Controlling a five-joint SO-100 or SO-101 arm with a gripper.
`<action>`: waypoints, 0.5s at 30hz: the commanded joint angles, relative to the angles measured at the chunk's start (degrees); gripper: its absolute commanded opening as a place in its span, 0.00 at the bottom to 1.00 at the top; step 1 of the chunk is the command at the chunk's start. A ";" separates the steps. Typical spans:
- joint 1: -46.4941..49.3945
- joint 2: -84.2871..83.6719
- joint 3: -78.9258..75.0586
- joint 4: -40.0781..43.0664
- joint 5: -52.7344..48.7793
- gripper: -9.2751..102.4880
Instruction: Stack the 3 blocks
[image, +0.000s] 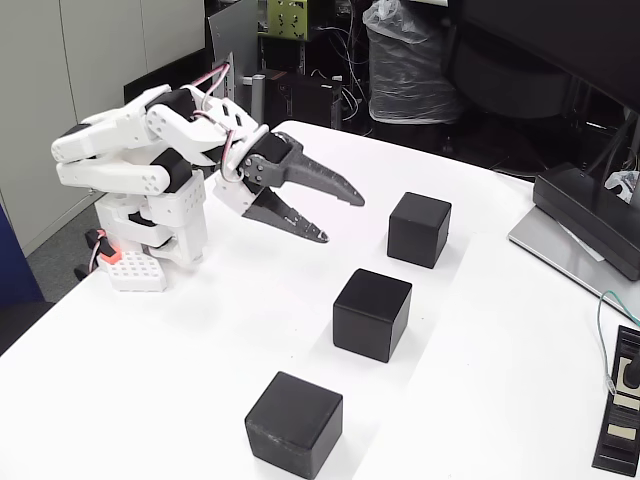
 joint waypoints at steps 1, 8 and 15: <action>-0.09 0.00 -7.65 0.62 -2.11 0.33; -0.62 -3.52 -23.82 8.44 -2.46 0.33; -0.62 -22.41 -36.91 11.87 -2.55 0.33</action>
